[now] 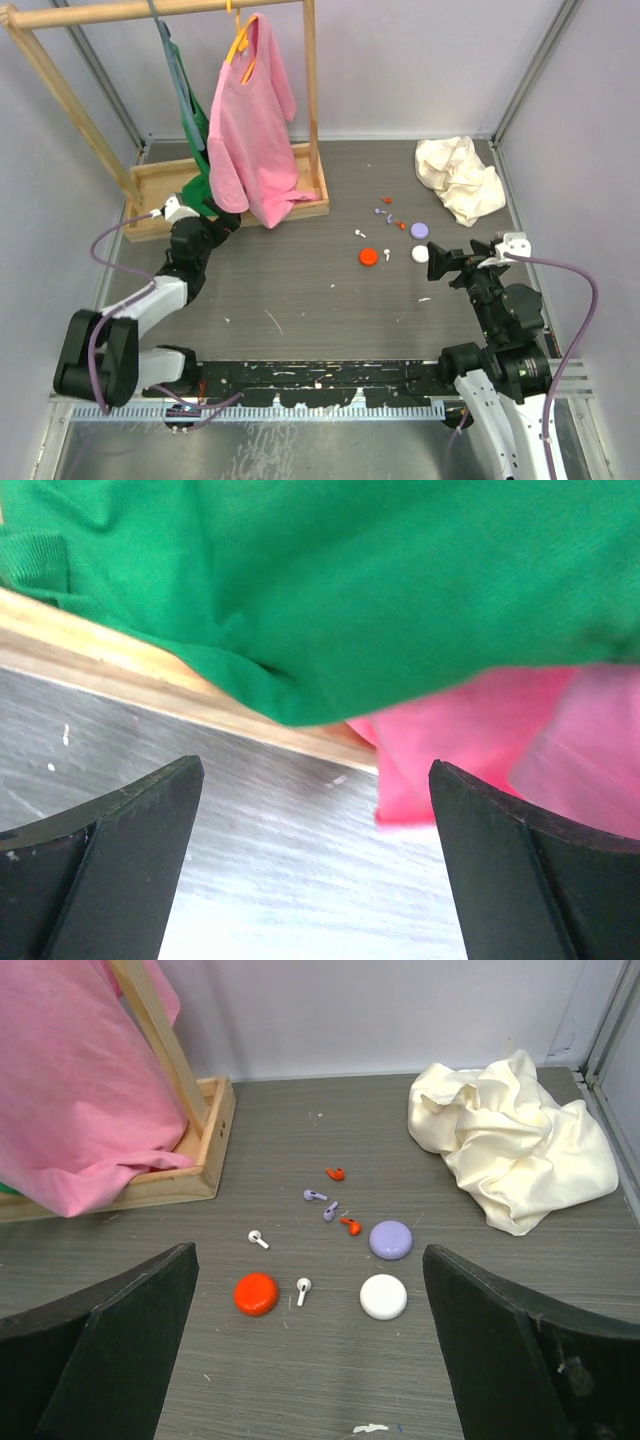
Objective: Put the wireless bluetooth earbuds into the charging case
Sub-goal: Move the distractor to the corner of the board, then move the charging case to the center of the board.
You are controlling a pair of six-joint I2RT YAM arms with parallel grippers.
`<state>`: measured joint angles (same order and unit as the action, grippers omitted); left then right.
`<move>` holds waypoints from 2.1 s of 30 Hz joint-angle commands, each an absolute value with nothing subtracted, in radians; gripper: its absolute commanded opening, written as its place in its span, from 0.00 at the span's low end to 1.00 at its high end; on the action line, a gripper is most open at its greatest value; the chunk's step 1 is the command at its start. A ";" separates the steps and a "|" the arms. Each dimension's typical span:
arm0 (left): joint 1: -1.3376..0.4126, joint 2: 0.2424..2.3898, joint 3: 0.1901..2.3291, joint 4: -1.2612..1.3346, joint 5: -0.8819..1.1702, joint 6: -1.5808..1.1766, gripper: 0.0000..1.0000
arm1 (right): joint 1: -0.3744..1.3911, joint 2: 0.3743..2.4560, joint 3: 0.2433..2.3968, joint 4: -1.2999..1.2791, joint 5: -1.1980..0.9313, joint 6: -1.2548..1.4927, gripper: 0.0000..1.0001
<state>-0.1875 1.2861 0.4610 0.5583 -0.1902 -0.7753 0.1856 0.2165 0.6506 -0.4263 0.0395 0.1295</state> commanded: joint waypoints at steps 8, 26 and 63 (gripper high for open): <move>-0.183 0.855 0.544 -0.196 -0.058 -0.972 0.98 | 0.181 0.317 0.711 -0.409 -0.005 0.179 1.00; -0.235 0.299 0.385 -0.257 0.161 -0.798 0.98 | 0.180 0.967 0.820 -0.484 -0.095 0.460 1.00; -0.351 0.497 0.241 0.008 0.346 -0.723 0.98 | 0.503 1.643 0.994 -0.264 0.024 0.187 0.90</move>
<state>-0.3408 0.4824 0.2058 -0.0799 0.3157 -0.7441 0.4870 1.6268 0.9451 -0.2905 0.0250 0.2111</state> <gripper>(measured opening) 0.979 0.915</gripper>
